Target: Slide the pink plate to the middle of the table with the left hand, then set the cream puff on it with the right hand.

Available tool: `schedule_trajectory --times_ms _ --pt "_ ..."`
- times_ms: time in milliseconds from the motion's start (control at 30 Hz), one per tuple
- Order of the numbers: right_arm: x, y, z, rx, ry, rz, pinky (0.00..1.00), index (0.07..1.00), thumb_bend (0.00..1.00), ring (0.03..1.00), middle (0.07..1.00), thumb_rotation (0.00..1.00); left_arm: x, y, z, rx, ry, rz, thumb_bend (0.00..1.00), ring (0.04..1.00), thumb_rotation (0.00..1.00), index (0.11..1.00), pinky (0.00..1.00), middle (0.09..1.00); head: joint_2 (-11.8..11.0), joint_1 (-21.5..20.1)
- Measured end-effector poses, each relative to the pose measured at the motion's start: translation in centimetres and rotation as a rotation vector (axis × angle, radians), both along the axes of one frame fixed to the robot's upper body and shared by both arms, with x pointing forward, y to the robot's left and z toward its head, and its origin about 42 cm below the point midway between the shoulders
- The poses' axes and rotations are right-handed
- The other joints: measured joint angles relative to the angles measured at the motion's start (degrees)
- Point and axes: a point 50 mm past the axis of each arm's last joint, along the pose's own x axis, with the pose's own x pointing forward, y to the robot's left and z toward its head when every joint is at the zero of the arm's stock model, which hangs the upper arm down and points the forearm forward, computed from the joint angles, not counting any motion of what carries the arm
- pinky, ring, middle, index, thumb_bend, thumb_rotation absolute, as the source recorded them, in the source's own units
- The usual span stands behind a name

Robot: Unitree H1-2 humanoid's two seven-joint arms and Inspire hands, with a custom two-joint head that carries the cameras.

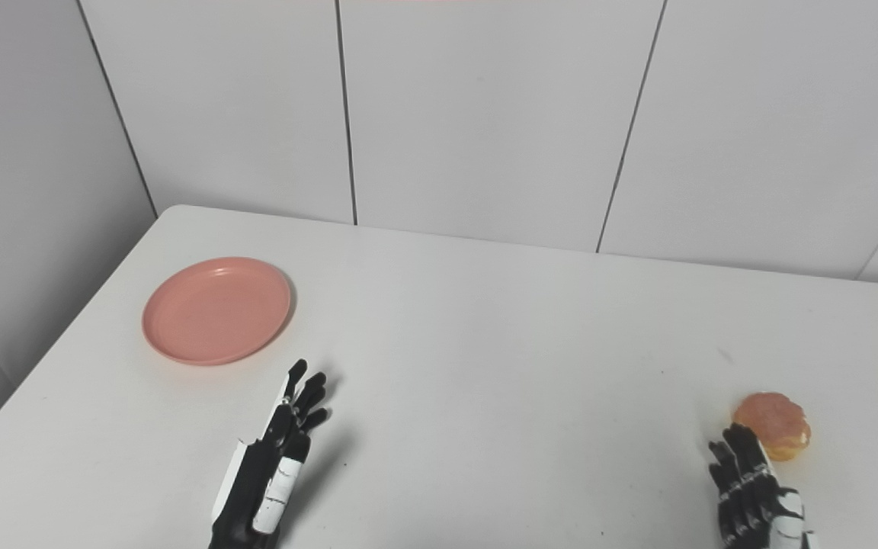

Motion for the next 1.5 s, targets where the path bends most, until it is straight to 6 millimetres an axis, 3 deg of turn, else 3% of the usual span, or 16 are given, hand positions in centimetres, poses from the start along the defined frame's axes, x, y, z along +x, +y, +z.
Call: schedule_trajectory --times_ms 33,200,333,533,700,800,933,1167,1400,1500 --pt "0.0 0.0 0.0 0.000 -0.005 -0.002 1.00 0.885 0.69 0.958 0.944 1.00 0.0 0.0 -0.1 -0.001 -0.005 0.002 0.74 0.948 0.93 0.976 0.91 0.948 -1.14 0.52" --pt "0.3 0.1 -0.3 0.001 -0.008 0.002 1.00 0.899 0.67 0.964 0.948 1.00 0.1 0.2 -0.2 -0.043 -0.013 0.024 0.68 0.959 0.88 0.970 0.94 0.951 -2.29 1.06" --pt "0.5 0.2 -0.4 -0.001 -0.014 0.005 1.00 0.902 0.67 0.951 0.936 1.00 0.2 0.7 -0.1 -0.171 0.002 0.065 0.73 0.970 0.87 0.960 0.97 0.954 -3.08 1.84" --pt "0.5 0.3 -0.4 -0.015 -0.025 0.004 1.00 0.912 0.67 0.940 0.932 1.00 0.9 0.9 0.9 -0.228 0.023 0.092 0.86 0.917 0.84 0.915 0.93 0.913 -3.08 2.02" --pt "0.5 0.5 -0.4 -0.021 -0.029 0.007 1.00 0.915 0.66 0.947 0.941 1.00 3.4 1.3 3.1 -0.254 0.015 0.105 0.89 0.892 0.86 0.919 0.89 0.894 -3.17 2.02" --pt "0.7 0.8 -0.3 -0.015 -0.036 0.015 1.00 0.917 0.65 0.948 0.947 1.00 5.7 1.9 6.8 -0.237 -0.101 0.099 0.89 0.905 0.85 0.932 0.91 0.906 -3.70 1.94" --pt "0.7 1.1 -0.3 -0.007 -0.042 0.019 1.00 0.917 0.65 0.943 0.945 1.00 7.5 3.5 9.9 -0.192 -0.201 0.114 0.89 0.913 0.86 0.938 0.93 0.913 -3.87 2.02" --pt "0.7 1.0 -0.3 -0.008 -0.042 0.018 1.00 0.924 0.64 0.942 0.950 1.00 9.2 8.3 9.2 -0.110 -0.168 0.194 0.92 0.901 0.86 0.926 0.87 0.904 -4.58 2.02" --pt "0.8 1.0 -0.3 -0.008 -0.042 0.016 1.00 0.927 0.64 0.945 0.953 1.00 10.8 11.5 12.5 0.028 -0.264 0.232 0.95 0.885 0.89 0.965 0.89 0.908 -4.66 2.11" --pt "0.8 1.0 -0.3 -0.008 -0.043 0.016 1.00 0.933 0.65 0.946 0.952 1.00 11.5 12.4 12.7 0.060 -0.269 0.247 0.95 0.874 0.91 0.951 0.85 0.895 -4.84 2.11"
